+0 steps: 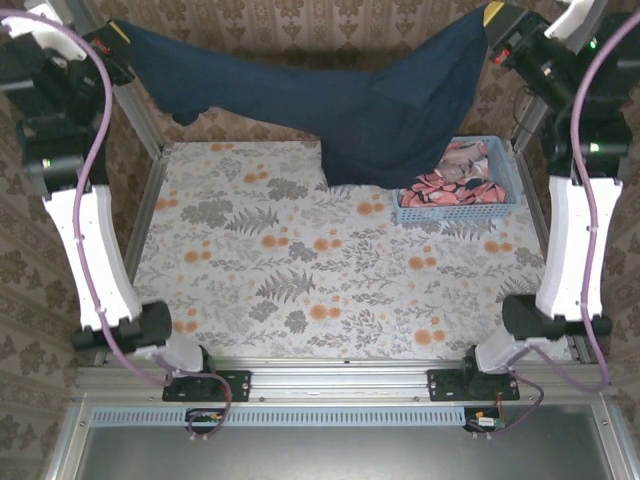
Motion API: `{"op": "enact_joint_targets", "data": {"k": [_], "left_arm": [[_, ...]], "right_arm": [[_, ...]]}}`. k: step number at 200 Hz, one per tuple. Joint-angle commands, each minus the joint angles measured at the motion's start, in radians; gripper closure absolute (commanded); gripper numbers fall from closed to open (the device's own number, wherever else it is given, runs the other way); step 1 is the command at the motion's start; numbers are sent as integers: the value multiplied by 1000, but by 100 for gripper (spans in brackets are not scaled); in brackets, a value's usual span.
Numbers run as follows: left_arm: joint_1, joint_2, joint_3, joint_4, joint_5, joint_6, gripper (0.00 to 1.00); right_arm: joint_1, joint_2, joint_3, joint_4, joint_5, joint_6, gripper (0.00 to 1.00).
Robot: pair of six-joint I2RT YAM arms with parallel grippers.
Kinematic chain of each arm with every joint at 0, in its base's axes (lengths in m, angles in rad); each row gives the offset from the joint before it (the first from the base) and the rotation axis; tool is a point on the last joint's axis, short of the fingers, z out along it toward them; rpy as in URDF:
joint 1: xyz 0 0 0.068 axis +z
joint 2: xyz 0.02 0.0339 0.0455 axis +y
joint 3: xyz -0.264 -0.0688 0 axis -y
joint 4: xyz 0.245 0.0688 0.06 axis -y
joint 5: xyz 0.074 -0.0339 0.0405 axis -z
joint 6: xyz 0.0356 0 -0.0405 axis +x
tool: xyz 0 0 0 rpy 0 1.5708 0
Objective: Fold and stack the mixed laundry pile
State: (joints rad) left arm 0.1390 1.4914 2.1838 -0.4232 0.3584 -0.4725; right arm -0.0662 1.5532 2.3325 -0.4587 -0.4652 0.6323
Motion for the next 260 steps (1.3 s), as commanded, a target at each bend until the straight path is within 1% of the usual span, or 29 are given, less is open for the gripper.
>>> {"op": "enact_joint_targets", "data": {"k": [1, 12, 24, 37, 46, 63, 80, 96, 125, 147, 177, 196, 200, 211, 227, 247, 258, 260], "left_arm": [[5, -103, -210, 154, -32, -22, 100], [9, -152, -275, 169, -48, -27, 100], [14, -180, -313, 170, -22, -44, 100], [15, -194, -321, 163, 16, -60, 100], [15, -205, -321, 158, 29, -67, 100], [15, -233, -318, 159, 30, -66, 100], [15, -249, -298, 156, 19, -61, 100], [15, -246, -268, 149, 30, -62, 100], [14, -246, -238, 144, 58, -69, 100], [15, -268, -209, 159, 111, -71, 100], [15, -326, -165, 157, 112, -66, 100], [15, -363, -148, 156, 130, -91, 100], [15, -370, -145, 152, 134, -95, 100], [15, -390, -142, 148, 142, -106, 100], [15, -414, -145, 129, 114, -96, 100], [15, -418, -158, 102, 80, -82, 100], [14, -407, -186, 104, 77, -84, 100], [15, -403, -192, 104, 76, -86, 100]], "right_arm": [[3, -77, -140, 94, -25, -23, 100], [3, -115, -170, 82, -18, -31, 100], [3, -141, -174, 52, -27, -41, 100], [3, -154, -180, 30, -38, -46, 100], [3, -204, -191, 25, -41, -46, 100], [4, -264, -233, 40, -36, -51, 100], [3, -306, -268, 51, -2, -54, 100], [3, -305, -261, 44, 0, -52, 100], [4, -298, -207, 34, -54, -36, 100], [3, -332, -156, 1, -31, -69, 100], [3, -364, -57, -57, -21, -88, 100], [3, -389, -20, -72, -26, -86, 100], [3, -396, -17, -99, -21, -87, 100], [4, -420, -20, -105, -7, -88, 100], [3, -439, -27, -104, 3, -80, 100], [3, -423, -51, -93, 0, -60, 100], [3, -402, -95, -81, -10, -37, 100], [3, -397, -107, -54, -15, -29, 100]]}}
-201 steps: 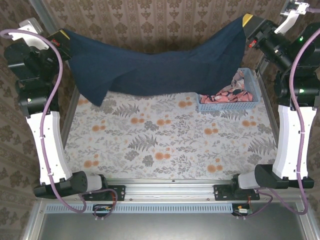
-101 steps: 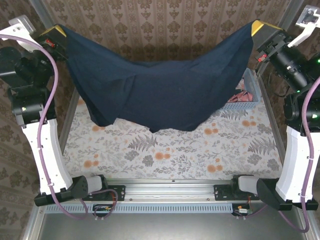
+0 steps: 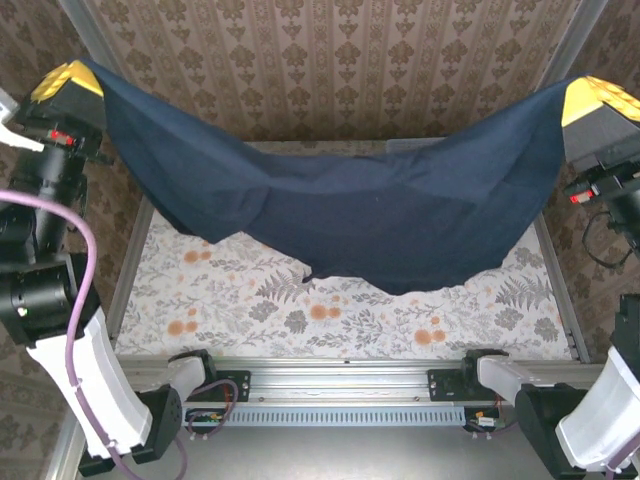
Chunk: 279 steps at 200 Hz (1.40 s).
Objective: Fold and stack the mixed laundry pile
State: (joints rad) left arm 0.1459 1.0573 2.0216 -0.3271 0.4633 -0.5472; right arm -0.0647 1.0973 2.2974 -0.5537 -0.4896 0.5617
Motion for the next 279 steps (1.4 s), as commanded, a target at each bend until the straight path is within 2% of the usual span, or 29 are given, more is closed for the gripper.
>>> {"op": "enact_joint_targets", "data": {"k": [1, 35, 61, 87, 116, 118, 121, 124, 126, 130, 131, 135, 151, 167, 180, 196, 214, 246, 279], "left_arm": [[9, 33, -32, 7, -29, -11, 100], [8, 93, -222, 31, -101, 0, 100], [12, 192, -346, 64, -191, 37, 100], [14, 364, -361, 96, -216, 52, 100], [14, 565, -345, 151, -266, 61, 100], [14, 582, -342, 152, -270, 65, 92], [14, 606, -334, 149, -278, 71, 76], [14, 632, -319, 141, -284, 74, 53], [15, 651, -307, 128, -288, 74, 40], [16, 690, -276, 96, -291, 75, 7], [17, 700, -267, 87, -291, 75, 4], [17, 739, -227, 46, -291, 79, 0], [18, 867, -73, -121, -271, 106, 0], [16, 869, -76, -142, -273, 121, 0], [17, 809, -181, -63, -281, 118, 0], [17, 737, -294, -19, -298, 116, 0], [17, 672, -414, -3, -309, 121, 1], [16, 612, -610, 0, -304, 119, 14], [16, 627, -739, 28, -309, 120, 22]], "right_arm": [[2, 62, -78, 48, 7, 44, 100], [10, 183, -270, 252, -55, 156, 100], [63, 322, -341, 319, 33, 102, 100], [119, 552, -315, 394, 50, 74, 100], [169, 874, -153, 426, 86, 41, 100], [171, 901, -141, 428, 88, 39, 100], [175, 936, -116, 432, 89, 36, 94], [177, 968, -92, 430, 88, 34, 86], [178, 996, -70, 427, 88, 33, 78], [179, 1045, -19, 409, 87, 33, 63], [180, 1056, -8, 401, 87, 34, 58], [179, 1107, 50, 370, 85, 36, 44], [177, 1276, 290, 193, 102, 26, 2], [178, 1360, 473, 40, 98, -6, 0], [188, 1336, 480, -51, 119, -66, 0], [214, 1235, 359, -97, 145, -148, 0], [251, 1057, 74, -72, 206, -215, 0], [297, 713, -502, 84, 297, -227, 0], [339, 482, -892, 107, 365, -206, 2]]}}
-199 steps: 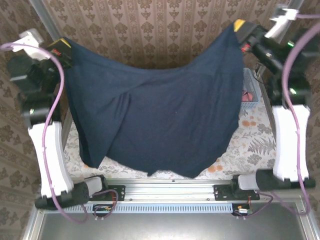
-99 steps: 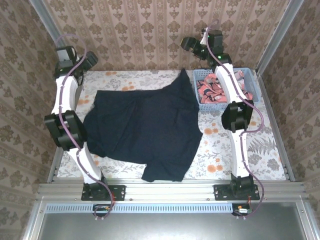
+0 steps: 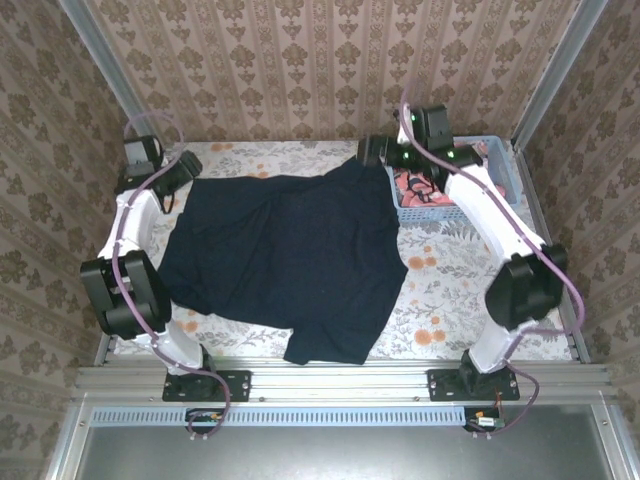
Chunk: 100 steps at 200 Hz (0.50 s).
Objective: Fold and stack the mixed laundry pile
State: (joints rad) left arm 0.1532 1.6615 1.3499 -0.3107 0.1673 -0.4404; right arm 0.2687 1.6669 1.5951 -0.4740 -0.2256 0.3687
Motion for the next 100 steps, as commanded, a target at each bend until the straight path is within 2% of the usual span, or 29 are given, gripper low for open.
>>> {"op": "enact_joint_targets", "data": {"k": [1, 42, 78, 100], "left_arm": [[8, 23, -68, 12, -14, 14, 22], [9, 94, -140, 31, -34, 12, 27], [7, 184, -117, 30, -28, 22, 39], [4, 208, -100, -1, -85, 58, 40]], "right_arm": [[7, -94, -198, 27, 104, -11, 2], [65, -205, -504, 109, 92, 77, 4], [95, -140, -560, 132, 107, 110, 6], [96, -113, -572, 158, 115, 132, 8]]}}
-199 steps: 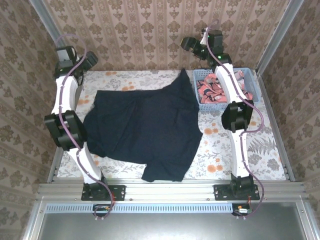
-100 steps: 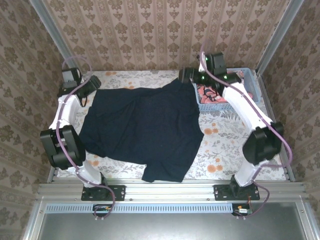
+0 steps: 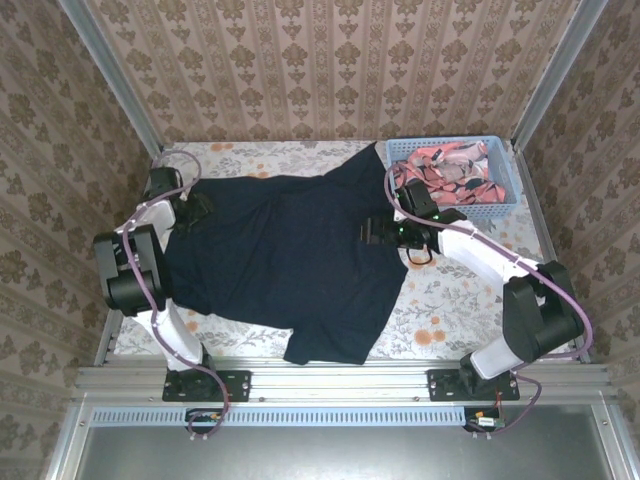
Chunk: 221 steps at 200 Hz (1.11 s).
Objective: Fold and stack the mixed laundry pile
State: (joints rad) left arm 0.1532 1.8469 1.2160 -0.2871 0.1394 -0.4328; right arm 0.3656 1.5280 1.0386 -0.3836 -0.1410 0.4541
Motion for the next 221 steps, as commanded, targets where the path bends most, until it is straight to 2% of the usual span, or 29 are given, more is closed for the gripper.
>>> {"op": "enact_joint_targets", "data": {"k": [1, 15, 55, 100, 118, 156, 185, 197, 213, 221], "left_arm": [[3, 24, 34, -25, -61, 52, 39], [-1, 28, 29, -38, -97, 71, 39], [-1, 39, 16, -42, -82, 72, 42], [-2, 36, 25, -23, -22, 45, 70], [-3, 44, 36, -22, -3, 37, 74], [-4, 43, 57, -28, 12, 34, 100], [-3, 46, 91, -63, -42, 66, 100], [-4, 57, 122, -89, -108, 97, 69], [-2, 88, 178, -114, -156, 125, 55], [-3, 110, 208, -125, -154, 128, 52]], "right_arm": [[-2, 26, -16, 70, 31, 48, 8], [-2, 39, -24, 83, 52, 68, 8], [-2, 83, -32, 103, 60, 118, 10], [-2, 83, -34, 94, 81, 121, 11], [-2, 79, -38, 88, 86, 124, 12], [-2, 61, -51, 86, 102, 125, 12], [-2, 64, -47, 72, 120, 132, 12], [-2, 64, -46, 63, 131, 133, 12], [-2, 61, -46, 62, 133, 129, 12], [-2, 60, -44, 60, 133, 127, 12]]}}
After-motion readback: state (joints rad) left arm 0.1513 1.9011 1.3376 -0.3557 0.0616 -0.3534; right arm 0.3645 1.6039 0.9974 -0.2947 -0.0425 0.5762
